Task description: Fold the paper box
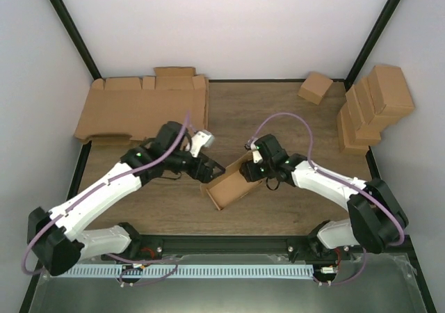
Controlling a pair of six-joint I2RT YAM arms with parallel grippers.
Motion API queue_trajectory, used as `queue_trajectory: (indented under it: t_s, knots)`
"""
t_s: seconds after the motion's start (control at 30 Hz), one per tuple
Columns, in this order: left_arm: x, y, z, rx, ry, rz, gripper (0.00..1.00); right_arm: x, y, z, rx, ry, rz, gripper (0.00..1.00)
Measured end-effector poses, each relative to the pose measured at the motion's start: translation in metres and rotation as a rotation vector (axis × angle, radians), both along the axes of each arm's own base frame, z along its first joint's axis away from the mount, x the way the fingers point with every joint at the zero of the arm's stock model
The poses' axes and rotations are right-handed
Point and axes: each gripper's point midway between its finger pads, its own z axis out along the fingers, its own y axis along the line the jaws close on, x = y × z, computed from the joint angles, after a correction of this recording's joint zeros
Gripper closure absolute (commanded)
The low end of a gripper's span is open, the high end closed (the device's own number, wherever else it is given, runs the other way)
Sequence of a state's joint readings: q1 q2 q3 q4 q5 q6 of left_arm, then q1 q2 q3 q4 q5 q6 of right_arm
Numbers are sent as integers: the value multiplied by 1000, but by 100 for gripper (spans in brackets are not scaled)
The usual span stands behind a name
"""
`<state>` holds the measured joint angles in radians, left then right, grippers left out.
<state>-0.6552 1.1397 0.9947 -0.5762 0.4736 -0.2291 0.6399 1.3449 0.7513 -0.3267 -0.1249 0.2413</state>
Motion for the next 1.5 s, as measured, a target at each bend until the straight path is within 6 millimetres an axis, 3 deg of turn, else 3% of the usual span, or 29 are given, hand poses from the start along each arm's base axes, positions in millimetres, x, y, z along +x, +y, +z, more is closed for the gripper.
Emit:
queue_trajectory:
  t_s: [0.13,0.23,0.5,0.57,0.67,0.8,0.87,0.97,1.13,1.23,1.33,1.5]
  knots:
    - [-13,-27,-19,120,-42,-96,11,-2,4,-9,7,34,10,41]
    - [-14,-38,-28,202,-90,-124,21,-2,6,-9,15,36,16,41]
    - [0,-37,-34,315,-183,-103,84,-1,6,-9,25,40,15,37]
    - [1,-34,-38,341,-194,-112,96,0,4,-10,40,50,10,30]
    - [3,-29,-44,382,-198,-110,96,2,-8,-15,67,81,-20,19]
    - [3,-24,-48,412,-198,-106,96,5,-20,-10,103,93,-59,14]
    - [3,-22,-49,421,-195,-107,96,10,-25,0,129,71,-76,17]
    - [2,-20,-49,430,-190,-108,96,14,-30,14,155,22,-83,34]
    - [0,-25,-44,415,-179,-122,96,-1,-33,31,191,-60,-40,39]
    - [3,-30,-44,414,-154,-129,96,-11,-28,39,202,-111,1,40]
    - [5,-32,-48,424,-127,-133,96,-28,-10,38,181,-150,92,36]
    - [5,-29,-52,427,-92,-138,96,-41,7,17,66,-177,144,31]
